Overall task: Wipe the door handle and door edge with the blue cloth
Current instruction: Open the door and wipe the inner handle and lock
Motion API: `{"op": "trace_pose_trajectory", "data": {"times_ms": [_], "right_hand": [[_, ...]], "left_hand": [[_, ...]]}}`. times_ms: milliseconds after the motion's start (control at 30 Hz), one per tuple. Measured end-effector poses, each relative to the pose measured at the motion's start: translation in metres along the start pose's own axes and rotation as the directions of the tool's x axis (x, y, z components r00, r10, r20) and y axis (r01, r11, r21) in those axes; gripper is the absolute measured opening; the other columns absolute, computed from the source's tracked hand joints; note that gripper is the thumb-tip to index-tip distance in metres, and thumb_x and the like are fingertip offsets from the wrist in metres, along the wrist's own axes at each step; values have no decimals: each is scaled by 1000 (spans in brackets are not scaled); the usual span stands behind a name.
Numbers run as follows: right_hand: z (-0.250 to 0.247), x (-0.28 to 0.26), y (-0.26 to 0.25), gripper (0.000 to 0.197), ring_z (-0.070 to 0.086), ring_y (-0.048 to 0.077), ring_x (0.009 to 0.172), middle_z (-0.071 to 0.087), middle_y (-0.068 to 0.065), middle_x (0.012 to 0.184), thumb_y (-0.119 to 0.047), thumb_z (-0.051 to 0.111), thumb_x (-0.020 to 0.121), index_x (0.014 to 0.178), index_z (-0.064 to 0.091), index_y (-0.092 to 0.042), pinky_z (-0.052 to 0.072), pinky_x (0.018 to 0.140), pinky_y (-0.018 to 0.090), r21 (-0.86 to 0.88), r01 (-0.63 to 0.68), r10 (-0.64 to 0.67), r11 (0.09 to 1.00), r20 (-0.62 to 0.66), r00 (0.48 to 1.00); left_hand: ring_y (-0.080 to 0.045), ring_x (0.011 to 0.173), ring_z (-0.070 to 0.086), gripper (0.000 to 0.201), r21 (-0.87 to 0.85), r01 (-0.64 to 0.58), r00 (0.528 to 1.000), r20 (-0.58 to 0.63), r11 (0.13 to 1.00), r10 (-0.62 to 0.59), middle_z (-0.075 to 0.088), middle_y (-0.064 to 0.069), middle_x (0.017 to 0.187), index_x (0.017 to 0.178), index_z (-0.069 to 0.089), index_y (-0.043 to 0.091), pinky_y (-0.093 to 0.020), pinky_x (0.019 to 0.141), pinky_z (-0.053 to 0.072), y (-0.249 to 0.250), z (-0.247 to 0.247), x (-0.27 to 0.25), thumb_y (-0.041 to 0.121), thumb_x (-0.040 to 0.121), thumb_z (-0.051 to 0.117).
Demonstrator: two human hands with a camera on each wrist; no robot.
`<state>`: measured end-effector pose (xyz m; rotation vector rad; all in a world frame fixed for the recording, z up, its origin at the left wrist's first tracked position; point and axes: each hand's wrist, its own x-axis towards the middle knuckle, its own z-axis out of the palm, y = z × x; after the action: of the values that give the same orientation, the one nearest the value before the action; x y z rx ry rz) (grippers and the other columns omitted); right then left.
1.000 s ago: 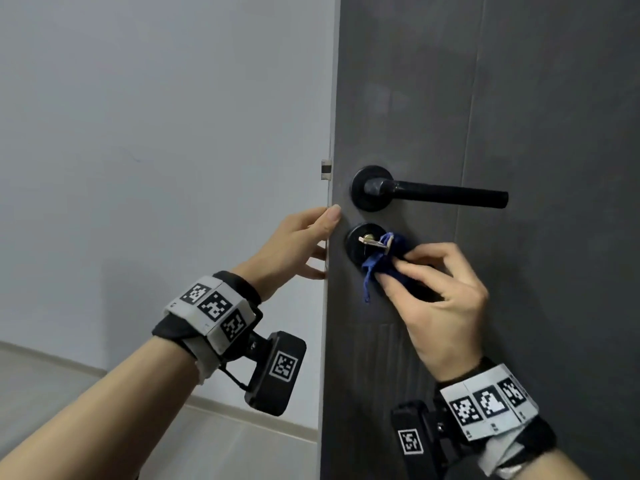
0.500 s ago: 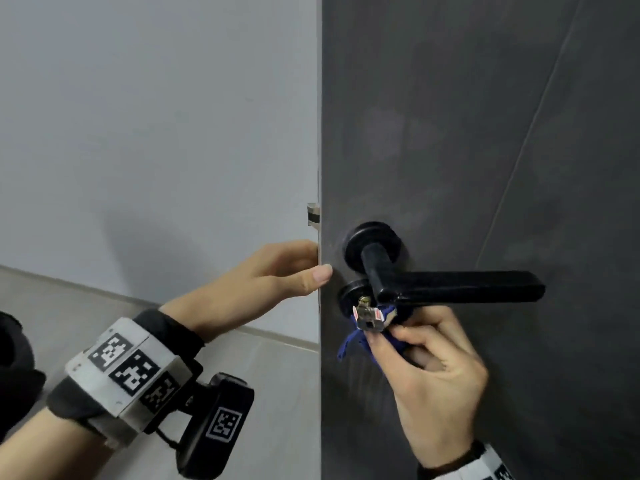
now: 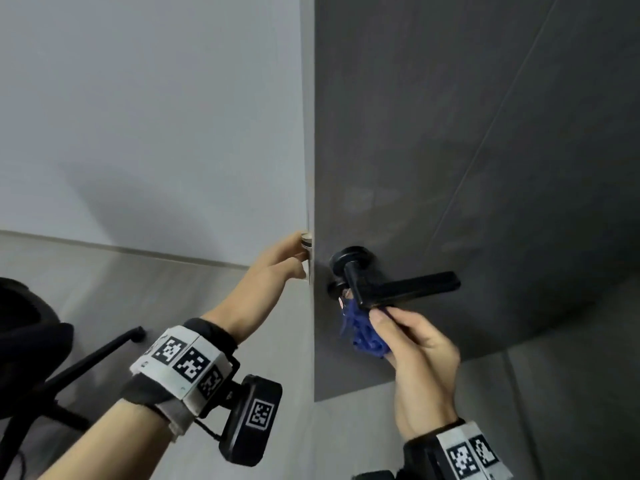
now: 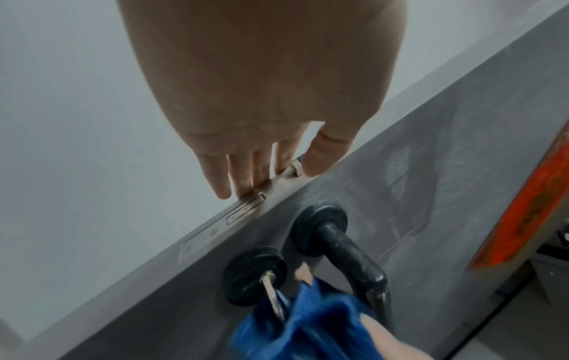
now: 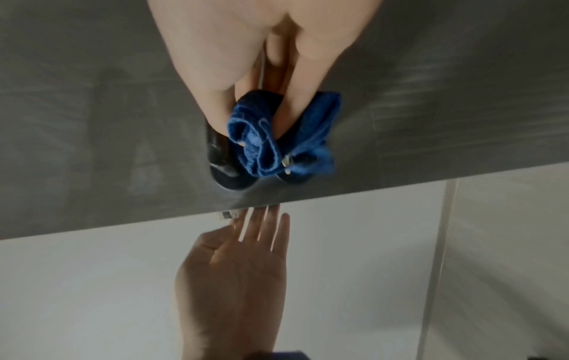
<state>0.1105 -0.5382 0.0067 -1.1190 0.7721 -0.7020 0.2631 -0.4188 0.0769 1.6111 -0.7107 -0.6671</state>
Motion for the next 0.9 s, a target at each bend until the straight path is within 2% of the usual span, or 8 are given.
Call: {"op": "trace_pose_trajectory", "data": {"times_ms": [100, 167, 267, 400, 533, 633, 767, 900], "right_hand": [[-29, -19, -21, 14, 70, 23, 85, 78, 6, 82, -5, 78, 80, 80, 79, -19, 57, 84, 40, 60, 113, -95, 992, -248, 964], [-38, -18, -33, 22, 70, 20, 87, 77, 1, 83, -5, 76, 84, 76, 77, -25, 57, 80, 33, 98, 202, -162, 974, -314, 935], [-32, -15, -38, 23, 69, 18, 90, 74, 6, 94, -1, 78, 82, 79, 75, -24, 53, 81, 29, -71, 343, -350, 937, -216, 912], [-9, -45, -35, 14, 67, 6, 82, 66, 2, 92, 5, 82, 76, 80, 77, -7, 53, 66, 20, -346, 532, -552, 773, 46, 833], [-3, -57, -28, 11, 65, 10, 68, 64, -3, 95, -4, 85, 76, 84, 78, -7, 47, 61, 15, -501, 671, -619, 547, 297, 727], [-23, -55, -37, 10, 64, 4, 68, 64, 2, 96, 2, 82, 77, 82, 75, -4, 46, 59, 11, -491, 634, -591, 598, 265, 762], [-75, -28, -63, 16, 63, 4, 87, 64, 1, 95, 5, 77, 78, 84, 71, -8, 56, 71, 35, -542, 494, -564, 679, 46, 825], [-62, -25, -81, 13, 65, 8, 74, 67, -2, 83, -3, 79, 76, 80, 76, -14, 52, 68, 29, -623, 563, -562, 543, 229, 795]], "left_hand": [[-9, 121, 58, 59, -17, -70, 998, 6, 997, 70, 65, 4, 129, 131, 56, 18, -22, 96, 43, 24, 5, -8, -3, 77, 43], [-8, 125, 55, 64, -39, -120, 993, 7, 992, 120, 62, 2, 131, 133, 54, 18, -29, 99, 46, 39, 8, -8, -1, 72, 46], [-18, 108, 55, 67, -34, -137, 990, 24, 990, 138, 55, -18, 125, 130, 50, 12, -35, 87, 49, 47, 14, -9, -2, 64, 44], [-36, 116, 54, 65, -76, -131, 990, 45, 988, 134, 55, -21, 126, 126, 50, 5, -51, 94, 48, 40, 19, -21, -1, 61, 41], [-33, 112, 59, 61, -118, -134, 991, 3, 984, 136, 62, -16, 123, 125, 53, 5, -41, 87, 51, 38, 26, -29, -1, 66, 42], [-40, 113, 56, 58, -136, -138, 990, -8, 981, 139, 62, -18, 123, 124, 54, 4, -49, 89, 49, 38, 29, -36, 2, 68, 42], [-25, 100, 59, 61, -157, -130, 991, 7, 979, 133, 65, -16, 121, 126, 57, 10, -39, 82, 46, 36, 33, -41, 5, 69, 36], [-17, 98, 56, 53, -258, -75, 997, -35, 963, 68, 65, -6, 112, 127, 56, 2, -32, 86, 42, 34, 43, -47, 16, 80, 34]]}}
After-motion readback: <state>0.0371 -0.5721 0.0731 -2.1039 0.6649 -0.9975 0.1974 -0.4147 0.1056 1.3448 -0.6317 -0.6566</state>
